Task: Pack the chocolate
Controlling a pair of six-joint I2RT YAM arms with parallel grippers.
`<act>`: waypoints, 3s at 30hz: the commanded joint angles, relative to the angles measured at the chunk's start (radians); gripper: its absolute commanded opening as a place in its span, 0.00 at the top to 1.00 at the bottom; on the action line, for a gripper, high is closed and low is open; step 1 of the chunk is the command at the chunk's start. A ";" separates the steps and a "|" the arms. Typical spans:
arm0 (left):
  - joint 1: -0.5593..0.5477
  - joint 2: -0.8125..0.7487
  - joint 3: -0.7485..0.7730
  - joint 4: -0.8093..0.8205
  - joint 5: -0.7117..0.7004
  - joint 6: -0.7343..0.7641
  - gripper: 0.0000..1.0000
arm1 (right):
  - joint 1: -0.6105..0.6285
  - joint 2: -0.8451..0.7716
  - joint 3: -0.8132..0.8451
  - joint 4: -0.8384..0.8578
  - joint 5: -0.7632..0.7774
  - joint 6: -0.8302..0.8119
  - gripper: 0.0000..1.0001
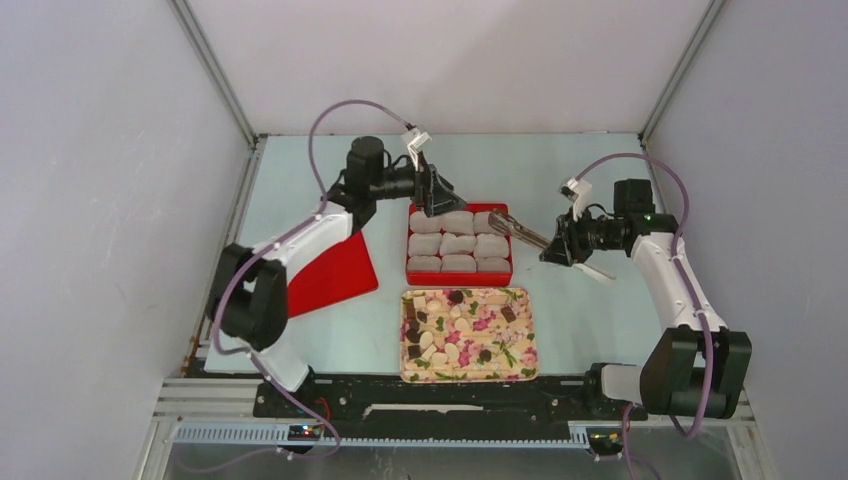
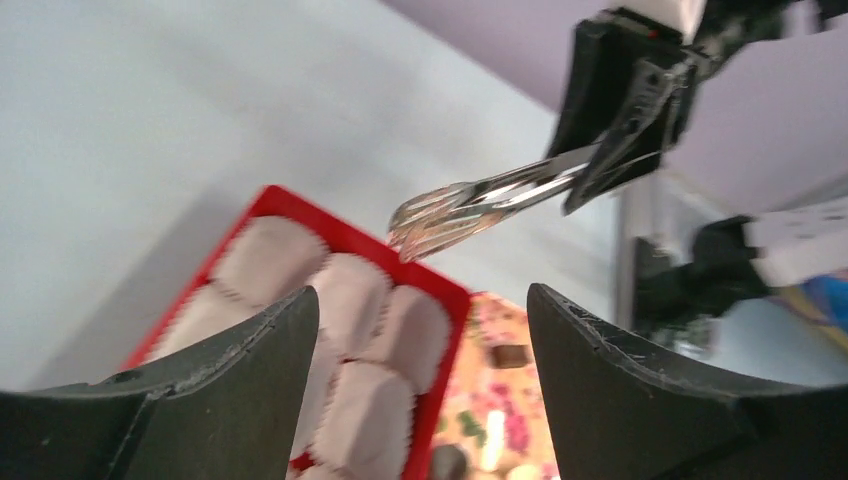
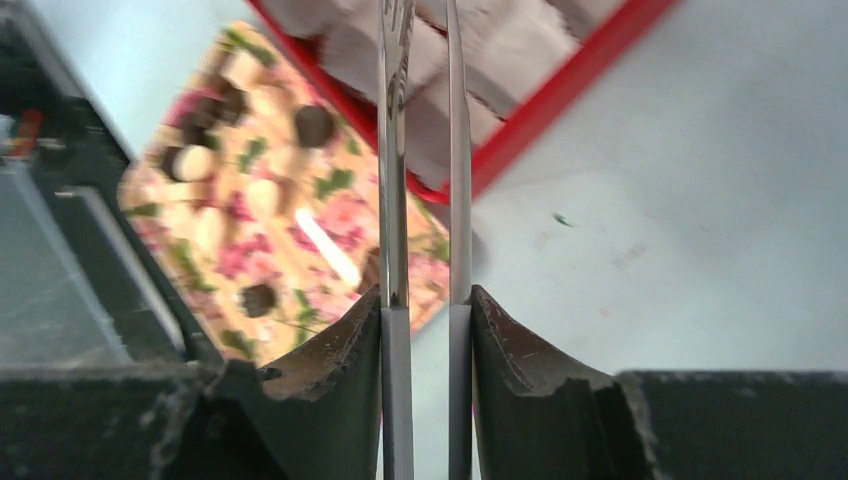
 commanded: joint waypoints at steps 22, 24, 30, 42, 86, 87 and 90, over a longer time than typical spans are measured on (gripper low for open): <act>0.103 -0.332 -0.067 -0.661 -0.998 0.692 0.09 | 0.341 -0.123 0.276 -0.463 0.527 -0.417 0.53; 0.137 -0.345 -0.069 -0.684 -0.947 0.629 0.09 | 0.405 -0.107 0.273 -0.471 0.511 -0.392 0.52; 0.281 -0.384 -0.068 -0.758 -0.762 0.466 0.09 | 0.587 -0.010 0.274 -0.425 0.517 -0.318 0.55; 0.451 -0.473 -0.056 -0.930 -0.578 0.410 0.00 | 0.744 0.180 0.315 -0.398 0.559 -0.284 0.59; 0.453 -0.516 -0.134 -0.860 -0.476 0.396 0.00 | 0.848 0.222 0.228 -0.421 0.763 -0.240 0.54; 0.453 -0.517 -0.136 -0.858 -0.475 0.396 0.00 | 0.851 0.225 0.228 -0.416 0.771 -0.239 0.55; 0.453 -0.519 -0.138 -0.858 -0.474 0.396 0.00 | 0.859 0.232 0.229 -0.404 0.795 -0.235 0.63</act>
